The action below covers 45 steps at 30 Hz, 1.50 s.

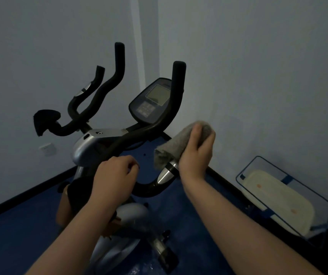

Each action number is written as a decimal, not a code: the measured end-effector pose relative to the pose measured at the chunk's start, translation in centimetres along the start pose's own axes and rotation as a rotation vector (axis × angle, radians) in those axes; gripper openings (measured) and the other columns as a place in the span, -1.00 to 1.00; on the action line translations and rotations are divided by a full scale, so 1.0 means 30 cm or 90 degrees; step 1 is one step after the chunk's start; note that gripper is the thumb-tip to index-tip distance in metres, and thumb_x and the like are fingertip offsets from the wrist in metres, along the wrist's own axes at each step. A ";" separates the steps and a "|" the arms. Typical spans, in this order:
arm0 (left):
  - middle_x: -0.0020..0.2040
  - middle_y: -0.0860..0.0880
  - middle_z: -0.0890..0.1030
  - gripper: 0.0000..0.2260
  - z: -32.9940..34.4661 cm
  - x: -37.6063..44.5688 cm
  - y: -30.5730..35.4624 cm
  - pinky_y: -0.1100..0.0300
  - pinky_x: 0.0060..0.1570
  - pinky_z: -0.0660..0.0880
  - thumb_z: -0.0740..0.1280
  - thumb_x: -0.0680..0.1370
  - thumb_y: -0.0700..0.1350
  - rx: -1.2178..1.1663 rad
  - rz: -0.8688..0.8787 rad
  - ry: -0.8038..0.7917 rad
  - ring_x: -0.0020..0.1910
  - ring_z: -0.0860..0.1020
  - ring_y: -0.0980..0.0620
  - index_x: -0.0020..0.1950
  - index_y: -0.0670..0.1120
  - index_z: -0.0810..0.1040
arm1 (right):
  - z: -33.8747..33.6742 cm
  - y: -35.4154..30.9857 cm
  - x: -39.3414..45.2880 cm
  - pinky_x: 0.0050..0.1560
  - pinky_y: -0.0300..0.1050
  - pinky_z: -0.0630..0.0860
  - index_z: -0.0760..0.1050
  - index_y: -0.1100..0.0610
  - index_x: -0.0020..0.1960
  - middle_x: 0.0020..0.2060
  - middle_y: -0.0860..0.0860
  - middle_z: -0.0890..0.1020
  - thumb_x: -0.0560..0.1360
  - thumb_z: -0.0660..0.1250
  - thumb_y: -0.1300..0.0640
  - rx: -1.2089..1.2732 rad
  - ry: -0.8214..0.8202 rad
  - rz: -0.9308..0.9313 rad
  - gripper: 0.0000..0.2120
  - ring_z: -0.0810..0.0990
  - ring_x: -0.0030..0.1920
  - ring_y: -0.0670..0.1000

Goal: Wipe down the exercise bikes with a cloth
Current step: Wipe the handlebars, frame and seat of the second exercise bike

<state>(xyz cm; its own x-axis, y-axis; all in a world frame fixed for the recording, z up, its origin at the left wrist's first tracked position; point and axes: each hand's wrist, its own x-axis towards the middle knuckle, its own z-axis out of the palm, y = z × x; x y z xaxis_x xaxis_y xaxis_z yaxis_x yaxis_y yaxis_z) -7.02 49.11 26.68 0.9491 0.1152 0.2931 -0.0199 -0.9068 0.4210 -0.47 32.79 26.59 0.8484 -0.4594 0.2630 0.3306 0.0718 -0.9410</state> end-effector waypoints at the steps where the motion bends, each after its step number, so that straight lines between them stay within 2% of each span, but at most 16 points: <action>1: -0.17 0.08 0.62 -0.86 -0.002 0.000 0.001 0.09 -0.13 0.50 0.28 0.58 -0.09 -0.002 0.001 0.000 -0.20 0.55 0.07 -0.04 -0.02 0.64 | -0.008 0.001 -0.001 -0.20 -0.46 0.47 0.38 -0.14 0.04 -0.11 -0.21 0.56 0.61 0.17 -0.13 -0.034 -0.015 -0.038 -0.90 0.55 -0.12 -0.35; 6: -0.26 0.10 0.60 -0.85 -0.005 -0.004 0.004 0.13 -0.20 0.49 0.28 0.57 -0.10 -0.004 0.014 0.004 -0.29 0.54 0.10 -0.08 -0.05 0.65 | -0.051 -0.016 0.103 -0.35 -0.31 0.35 0.37 0.06 -0.08 -0.31 -0.12 0.45 0.65 0.12 0.00 -0.232 -0.089 -0.259 -0.81 0.44 -0.32 -0.18; 10: -0.27 0.10 0.61 -0.84 -0.003 -0.004 0.004 0.12 -0.21 0.48 0.27 0.57 -0.09 -0.004 0.010 -0.002 -0.31 0.53 0.12 -0.09 -0.05 0.64 | -0.073 -0.024 0.139 -0.30 -0.20 0.35 0.49 0.21 -0.17 -0.27 0.02 0.50 0.62 0.19 0.05 -0.345 -0.120 -0.405 -0.71 0.45 -0.30 -0.05; 15: -0.23 0.09 0.61 -0.83 0.001 0.003 0.003 0.10 -0.10 0.45 0.24 0.58 -0.06 0.027 0.003 -0.025 -0.25 0.53 0.07 -0.08 -0.02 0.63 | -0.095 -0.070 0.146 -0.07 -0.02 0.50 0.60 0.19 -0.25 -0.31 0.05 0.64 0.58 0.28 0.00 -0.515 -0.322 -0.838 -0.66 0.59 -0.26 0.10; 21: -0.23 0.15 0.60 -0.84 -0.019 -0.019 -0.003 0.13 -0.22 0.48 0.26 0.57 -0.07 -0.180 -0.082 0.038 -0.24 0.53 0.19 -0.14 0.06 0.61 | -0.052 -0.038 -0.139 -0.30 -0.04 0.46 0.60 0.14 -0.17 -0.31 0.03 0.63 0.61 0.15 -0.03 -0.505 -0.474 -0.613 -0.63 0.58 -0.33 0.05; 24: -0.22 0.10 0.60 -0.83 -0.042 -0.044 -0.034 0.08 -0.21 0.51 0.25 0.57 -0.10 -0.278 -0.114 0.099 -0.23 0.54 0.14 -0.15 0.07 0.58 | -0.022 -0.074 -0.184 -0.34 -0.08 0.43 0.59 0.10 -0.06 -0.25 0.02 0.63 0.59 0.01 -0.06 -0.566 -0.577 -0.567 -0.59 0.59 -0.30 0.08; 27: -0.15 0.08 0.59 -0.84 -0.052 -0.066 -0.078 0.03 -0.10 0.49 0.25 0.59 -0.15 -0.162 -0.060 0.100 -0.12 0.50 0.10 -0.09 0.02 0.60 | -0.027 -0.170 -0.050 -0.15 -0.02 0.54 0.52 -0.15 0.21 0.01 -0.12 0.67 0.52 -0.13 -0.28 -0.660 -0.828 -0.493 -0.46 0.63 -0.06 0.00; 29: -0.14 0.08 0.59 -0.84 -0.049 -0.068 -0.085 0.07 -0.04 0.46 0.26 0.58 -0.17 -0.139 -0.045 0.118 -0.09 0.47 0.11 -0.06 -0.01 0.62 | -0.041 -0.194 0.035 -0.06 -0.10 0.48 0.46 -0.20 0.25 0.05 -0.16 0.65 0.47 -0.15 -0.40 -0.776 -0.905 -0.552 -0.41 0.60 -0.01 -0.04; 31: -0.13 0.07 0.58 -0.84 -0.044 -0.066 -0.086 0.07 -0.02 0.45 0.26 0.57 -0.20 -0.131 -0.055 0.152 -0.09 0.47 0.09 -0.06 -0.03 0.62 | -0.033 -0.181 0.022 -0.23 -0.14 0.32 0.48 -0.09 0.13 -0.10 -0.07 0.65 0.52 -0.05 -0.37 -0.898 -0.869 -0.706 -0.49 0.61 -0.14 0.03; 32: -0.13 0.07 0.58 -0.84 -0.042 -0.066 -0.090 0.05 0.00 0.45 0.25 0.56 -0.21 -0.131 -0.067 0.173 -0.09 0.48 0.08 -0.06 -0.03 0.62 | -0.023 -0.167 -0.026 -0.32 -0.16 0.23 0.48 -0.05 0.11 -0.19 0.00 0.62 0.54 0.13 -0.30 -0.961 -0.840 -0.762 -0.62 0.59 -0.25 0.08; 34: -0.12 0.06 0.61 -0.81 -0.039 -0.073 -0.105 -0.03 0.04 0.47 0.24 0.53 -0.26 -0.145 -0.109 0.227 -0.08 0.52 0.05 -0.07 -0.03 0.62 | 0.019 -0.114 -0.141 -0.36 -0.11 0.19 0.38 0.03 0.31 -0.20 0.10 0.49 0.53 0.33 0.00 -1.025 -0.855 -0.773 -0.63 0.50 -0.34 0.09; 36: -0.12 0.09 0.61 -0.76 -0.041 -0.080 -0.114 -0.09 0.10 0.46 0.22 0.52 -0.30 -0.181 -0.154 0.271 -0.06 0.53 0.06 -0.08 -0.01 0.62 | 0.073 -0.075 -0.226 -0.35 -0.07 0.22 0.26 0.10 0.36 -0.14 0.10 0.45 0.59 0.19 0.13 -1.046 -0.804 -0.609 -0.65 0.51 -0.24 0.10; 38: -0.11 0.15 0.57 -0.72 -0.038 -0.088 -0.117 -0.10 0.12 0.45 0.19 0.51 -0.30 -0.249 -0.198 0.307 -0.03 0.51 0.10 -0.09 0.04 0.58 | 0.111 -0.058 -0.244 -0.34 -0.09 0.27 0.30 0.10 0.30 -0.09 0.09 0.49 0.64 0.07 0.11 -1.034 -0.730 -0.521 -0.75 0.57 -0.07 0.16; 40: -0.10 0.16 0.57 -0.72 -0.032 -0.098 -0.126 -0.11 0.13 0.45 0.17 0.53 -0.30 -0.318 -0.250 0.336 0.00 0.51 0.09 -0.11 0.06 0.57 | 0.097 -0.055 -0.237 -0.32 -0.06 0.29 0.19 0.12 0.43 0.07 0.16 0.47 0.63 0.11 0.15 -1.042 -0.752 -0.588 -0.62 0.55 -0.03 0.16; 43: -0.11 0.12 0.56 -0.71 -0.030 -0.103 -0.142 -0.16 0.04 0.49 0.16 0.55 -0.27 -0.369 -0.314 0.335 -0.01 0.53 0.02 -0.14 0.09 0.54 | 0.045 -0.069 -0.228 -0.40 -0.08 0.16 0.07 0.14 0.50 0.08 0.19 0.42 0.60 0.17 0.20 -1.059 -0.850 -0.681 -0.48 0.39 -0.29 0.07; 45: -0.13 0.14 0.54 -0.71 -0.032 -0.097 -0.144 -0.15 -0.03 0.50 0.17 0.55 -0.24 -0.355 -0.332 0.318 -0.03 0.52 0.03 -0.16 0.14 0.52 | 0.063 -0.055 -0.232 -0.41 -0.07 0.16 0.06 0.17 0.50 0.07 0.20 0.45 0.63 0.10 0.15 -1.082 -0.873 -0.619 -0.52 0.37 -0.34 0.08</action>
<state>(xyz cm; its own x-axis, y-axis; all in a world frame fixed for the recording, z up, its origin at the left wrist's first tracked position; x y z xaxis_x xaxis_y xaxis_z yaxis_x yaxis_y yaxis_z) -9.99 53.08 24.83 0.6363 0.7356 0.2324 0.1012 -0.3782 0.9202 -6.14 37.55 26.70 0.6324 0.7544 -0.1757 0.7475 -0.5349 0.3939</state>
